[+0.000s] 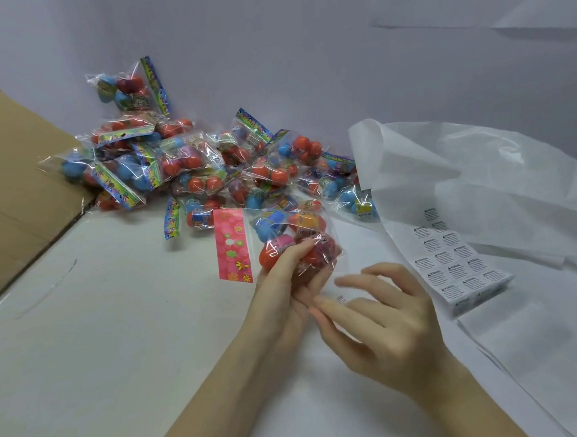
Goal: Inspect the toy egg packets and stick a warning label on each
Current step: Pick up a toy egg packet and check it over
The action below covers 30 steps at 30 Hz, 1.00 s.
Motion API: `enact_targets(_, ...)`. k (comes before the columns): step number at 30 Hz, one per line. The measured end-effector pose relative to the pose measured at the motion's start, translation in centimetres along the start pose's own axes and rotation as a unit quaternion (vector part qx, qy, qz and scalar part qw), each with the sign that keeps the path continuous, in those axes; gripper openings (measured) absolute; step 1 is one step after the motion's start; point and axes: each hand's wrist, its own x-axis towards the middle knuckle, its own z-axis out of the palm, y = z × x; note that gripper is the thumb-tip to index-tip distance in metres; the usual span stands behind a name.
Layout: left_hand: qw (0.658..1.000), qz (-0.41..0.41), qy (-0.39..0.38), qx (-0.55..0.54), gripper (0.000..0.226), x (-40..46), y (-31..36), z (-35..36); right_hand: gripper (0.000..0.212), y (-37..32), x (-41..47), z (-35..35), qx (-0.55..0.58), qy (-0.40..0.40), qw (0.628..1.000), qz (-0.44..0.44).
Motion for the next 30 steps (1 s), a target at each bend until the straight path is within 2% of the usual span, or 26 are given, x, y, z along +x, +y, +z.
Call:
enact_targets(2,1.0,0.001,-0.02,0.021,0.02,0.0,0.2,-0.1,0.015,0.0,0.2,0.1,0.061,0.033,0.994,0.083)
enact_targets(4,0.998,0.01,-0.047,0.034,0.011,0.0,0.4,-0.1,0.015,0.4,0.6,0.5,0.032,0.028,0.99,0.135)
enact_targets(8,0.998,0.019,-0.051,0.043,0.01,-0.1,0.4,-0.4,0.02,0.5,0.2,1.2,-0.096,-0.046,0.994,0.027)
enact_targets(12,0.998,0.022,-0.002,0.06,0.01,0.2,0.4,-0.7,0.022,0.0,-0.2,0.9,-0.029,-0.066,0.997,0.012)
enact_targets(14,0.997,0.057,0.013,0.046,0.02,0.6,0.5,-0.9,0.032,0.3,-0.2,0.4,0.058,-0.058,0.993,0.088)
enact_targets(15,0.996,0.074,0.014,0.047,0.022,0.7,0.7,-0.9,0.035,0.6,0.3,0.0,0.086,-0.051,0.982,0.163)
enact_targets(17,0.992,0.094,0.007,0.087,0.026,0.7,0.8,-0.8,0.032,1.7,1.5,-0.6,0.128,-0.044,0.926,0.353)
enact_targets(19,0.982,0.108,-0.013,0.157,0.033,0.6,0.7,-0.8,0.016,3.2,2.6,-1.2,0.212,-0.054,0.827,0.519)
enact_targets(20,0.975,0.111,-0.034,0.188,0.033,0.6,0.6,-0.9,0.004,3.9,2.9,-1.4,0.275,-0.066,0.777,0.562)
enact_targets(22,0.962,0.105,-0.102,0.23,0.023,0.5,0.5,-0.9,0.049,4.7,3.0,-1.6,0.383,-0.111,0.695,0.598)
enact_targets(23,0.955,0.096,-0.138,0.245,0.026,0.3,0.5,-0.9,0.067,4.8,2.8,-1.5,0.428,-0.125,0.663,0.601)
enact_targets(24,0.947,0.086,-0.17,0.26,0.034,0.2,0.4,-1.0,0.076,4.7,2.5,-1.5,0.464,-0.133,0.642,0.595)
enact_targets(26,0.931,0.089,-0.189,0.299,0.049,0.2,0.2,-1.1,0.066,4.3,2.3,-1.5,0.517,-0.138,0.626,0.567)
enact_targets(28,0.92,0.135,-0.153,0.333,0.042,0.3,-0.1,-1.2,0.041,4.2,2.2,-1.6,0.527,-0.13,0.633,0.552)
enact_targets(30,0.919,0.166,-0.111,0.339,0.03,0.3,-0.1,-1.0,0.03,4.2,2.0,-1.4,0.524,-0.1,0.637,0.556)
